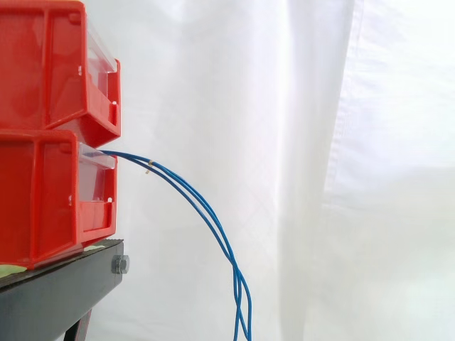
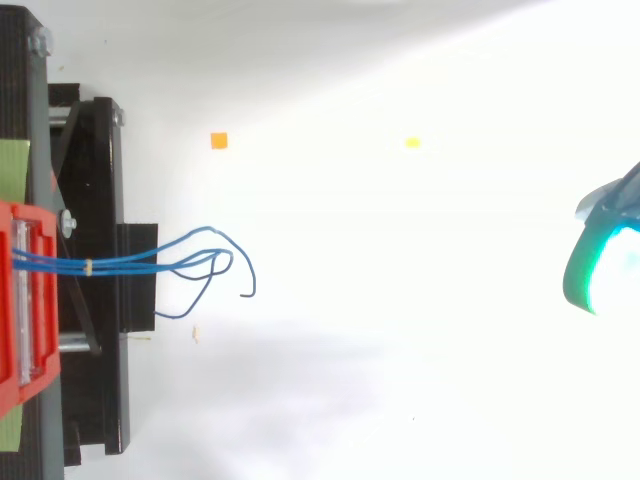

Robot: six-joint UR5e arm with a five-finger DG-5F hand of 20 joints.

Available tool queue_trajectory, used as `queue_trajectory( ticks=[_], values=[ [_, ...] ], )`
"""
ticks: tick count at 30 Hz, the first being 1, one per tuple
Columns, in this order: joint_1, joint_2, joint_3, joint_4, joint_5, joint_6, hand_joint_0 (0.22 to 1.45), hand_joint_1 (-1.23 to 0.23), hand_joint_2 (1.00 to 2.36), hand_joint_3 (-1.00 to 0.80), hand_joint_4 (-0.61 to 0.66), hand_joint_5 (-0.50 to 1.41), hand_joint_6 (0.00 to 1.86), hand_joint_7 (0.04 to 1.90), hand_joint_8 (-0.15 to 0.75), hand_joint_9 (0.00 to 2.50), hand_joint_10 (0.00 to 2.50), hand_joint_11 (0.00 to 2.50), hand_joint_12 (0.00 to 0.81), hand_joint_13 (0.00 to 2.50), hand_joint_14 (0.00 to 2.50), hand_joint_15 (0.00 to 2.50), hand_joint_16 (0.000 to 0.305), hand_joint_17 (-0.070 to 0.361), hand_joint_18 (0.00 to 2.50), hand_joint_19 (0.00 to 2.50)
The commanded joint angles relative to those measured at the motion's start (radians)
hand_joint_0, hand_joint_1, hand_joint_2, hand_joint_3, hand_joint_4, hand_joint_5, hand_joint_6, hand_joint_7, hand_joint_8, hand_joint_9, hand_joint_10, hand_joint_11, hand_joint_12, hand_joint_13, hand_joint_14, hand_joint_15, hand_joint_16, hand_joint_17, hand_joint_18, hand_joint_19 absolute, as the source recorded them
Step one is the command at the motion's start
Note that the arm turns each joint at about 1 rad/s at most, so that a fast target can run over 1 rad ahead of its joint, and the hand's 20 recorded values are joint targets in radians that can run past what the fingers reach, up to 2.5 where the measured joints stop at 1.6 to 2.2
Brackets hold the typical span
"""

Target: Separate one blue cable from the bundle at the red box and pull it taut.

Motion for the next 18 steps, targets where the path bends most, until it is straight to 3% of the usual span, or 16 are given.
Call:
queue_trajectory(
  ticks=[1,6,10,13,15,18],
  values=[
    [0.001,0.0,0.0,0.002,0.0,0.0,0.53,-0.53,1.01,-0.41,0.16,-0.21,0.5,0.86,0.28,0.47,0.01,0.33,0.332,0.38,0.01,0.26,0.05,0.112,0.32,0.43],
    [0.001,-0.002,0.0,0.014,0.006,-0.002,0.53,-0.53,1.01,-0.41,0.16,-0.21,0.5,0.86,0.277,0.47,0.01,0.34,0.329,0.38,0.01,0.25,0.049,0.111,0.33,0.43],
    [0.004,-0.002,0.0,0.047,0.063,-0.032,0.53,-0.53,1.01,-0.41,0.16,-0.21,0.5,0.86,0.278,0.47,0.01,0.34,0.329,0.39,0.01,0.26,0.049,0.11,0.34,0.44],
    [0.006,-0.002,-0.001,0.053,0.08,-0.052,0.53,-0.53,1.01,-0.41,0.16,-0.21,0.5,0.86,0.281,0.48,0.01,0.34,0.33,0.4,0.01,0.27,0.049,0.11,0.35,0.44],
    [0.006,-0.011,0.0,0.057,0.098,-0.094,0.53,-0.54,1.01,-0.41,0.17,-0.21,0.5,0.86,0.28,0.48,0.01,0.35,0.331,0.4,0.01,0.26,0.049,0.109,0.36,0.45],
    [0.007,-0.048,0.0,0.065,0.1,-0.132,0.54,-0.54,1.01,-0.41,0.17,-0.21,0.5,0.85,0.279,0.49,0.01,0.36,0.33,0.41,0.01,0.27,0.048,0.108,0.37,0.44]
  ],
)
